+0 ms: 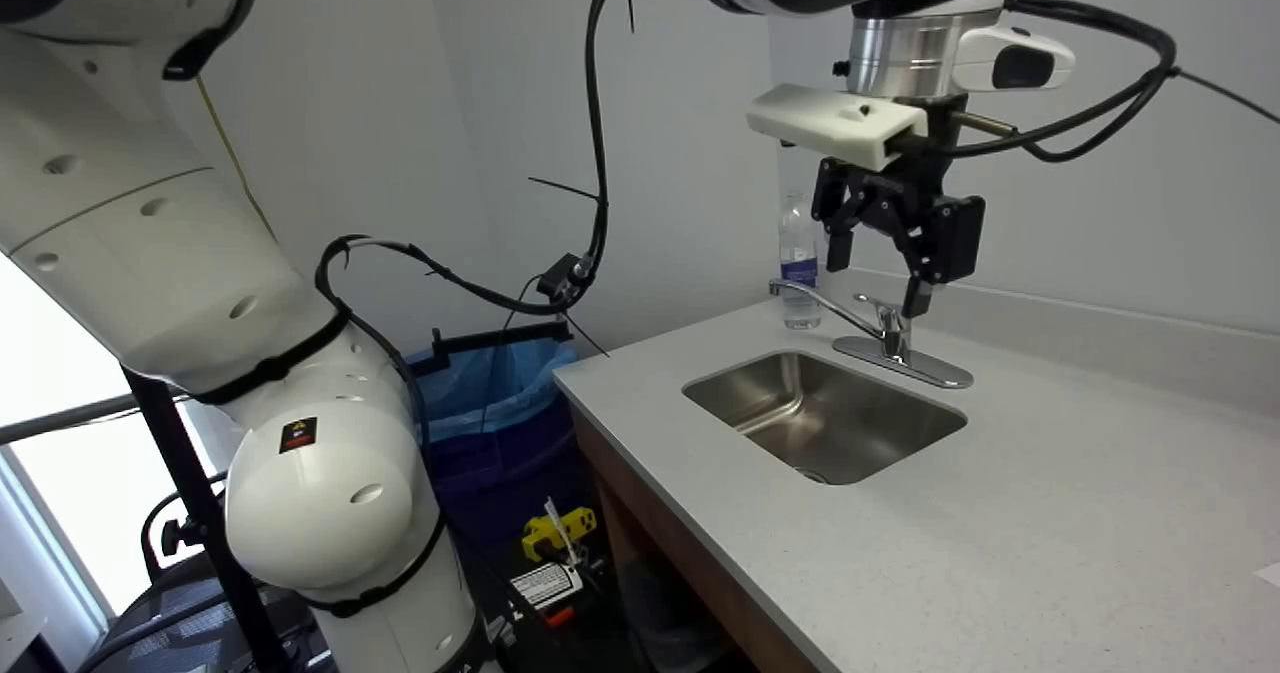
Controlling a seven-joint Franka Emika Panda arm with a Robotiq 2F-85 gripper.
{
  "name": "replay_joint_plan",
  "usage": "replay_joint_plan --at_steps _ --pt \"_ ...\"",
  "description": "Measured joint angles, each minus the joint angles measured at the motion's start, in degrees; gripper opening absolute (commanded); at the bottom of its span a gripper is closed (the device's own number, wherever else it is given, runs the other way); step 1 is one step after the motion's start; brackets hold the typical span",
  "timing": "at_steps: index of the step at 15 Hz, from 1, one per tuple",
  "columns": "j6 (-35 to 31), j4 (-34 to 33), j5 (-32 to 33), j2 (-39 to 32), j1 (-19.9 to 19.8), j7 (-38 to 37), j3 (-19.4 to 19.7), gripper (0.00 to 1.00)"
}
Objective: Turn the faucet to the right
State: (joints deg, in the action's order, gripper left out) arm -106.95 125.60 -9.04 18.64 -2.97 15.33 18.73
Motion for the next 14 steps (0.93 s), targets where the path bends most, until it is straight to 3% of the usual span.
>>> replay_joint_plan --at_steps 7,14 --pt "-0.02 0.61 0.00 -0.03 -0.50 0.00 -1.89 1.00" --pt "-2.66 3.09 0.00 -0.07 0.26 -0.59 -9.27 1.00"
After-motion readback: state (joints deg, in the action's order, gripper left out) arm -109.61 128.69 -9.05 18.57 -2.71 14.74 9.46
